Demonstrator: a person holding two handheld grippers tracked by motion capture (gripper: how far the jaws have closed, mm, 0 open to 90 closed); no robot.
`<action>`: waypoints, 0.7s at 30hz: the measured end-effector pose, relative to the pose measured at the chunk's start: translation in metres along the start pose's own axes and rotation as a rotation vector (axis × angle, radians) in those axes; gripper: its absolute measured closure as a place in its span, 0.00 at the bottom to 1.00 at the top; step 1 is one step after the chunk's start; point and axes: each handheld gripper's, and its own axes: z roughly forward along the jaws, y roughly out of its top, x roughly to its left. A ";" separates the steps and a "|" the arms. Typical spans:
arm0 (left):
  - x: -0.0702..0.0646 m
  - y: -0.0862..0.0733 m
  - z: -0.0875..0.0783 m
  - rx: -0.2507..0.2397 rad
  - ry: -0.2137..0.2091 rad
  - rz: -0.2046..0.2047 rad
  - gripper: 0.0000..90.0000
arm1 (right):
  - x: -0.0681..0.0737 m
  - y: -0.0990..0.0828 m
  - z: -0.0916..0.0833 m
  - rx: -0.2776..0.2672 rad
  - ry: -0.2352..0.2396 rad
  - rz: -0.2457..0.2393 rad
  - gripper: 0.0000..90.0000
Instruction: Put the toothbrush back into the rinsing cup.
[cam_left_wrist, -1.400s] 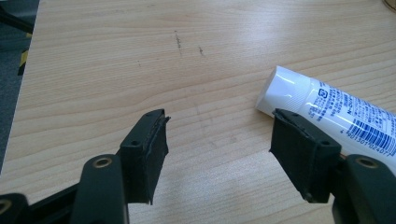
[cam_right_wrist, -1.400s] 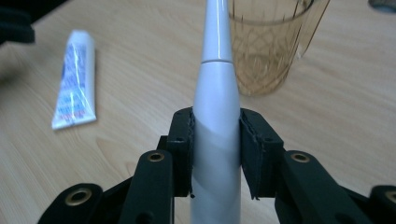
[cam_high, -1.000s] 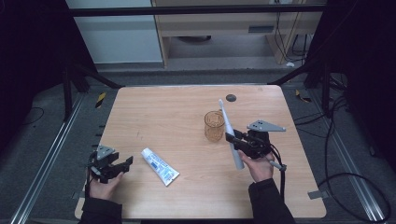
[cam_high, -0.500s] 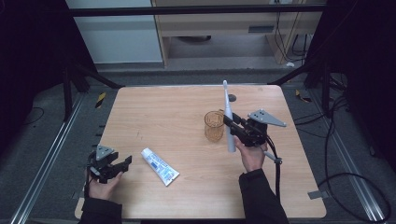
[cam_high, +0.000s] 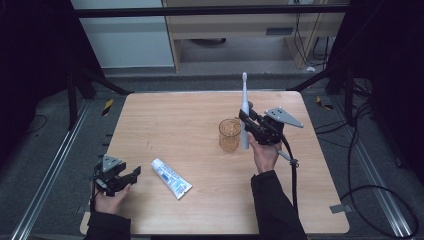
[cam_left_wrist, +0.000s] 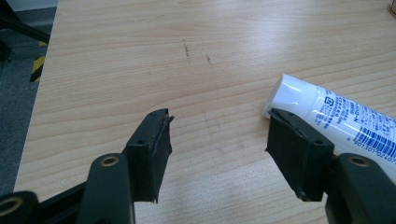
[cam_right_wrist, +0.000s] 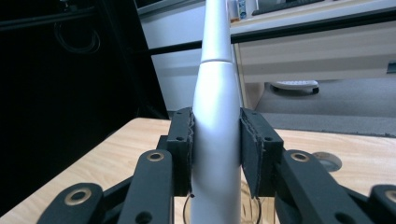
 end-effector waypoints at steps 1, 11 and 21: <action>0.000 0.000 0.000 0.000 0.000 0.000 0.43 | 0.000 0.001 0.002 -0.004 -0.004 0.001 0.75; 0.000 0.000 0.000 -0.004 -0.001 -0.001 0.43 | -0.002 0.008 0.021 -0.046 -0.028 0.006 0.75; 0.000 0.000 0.000 -0.008 -0.001 -0.002 0.44 | -0.008 0.010 0.036 -0.086 -0.046 0.018 0.75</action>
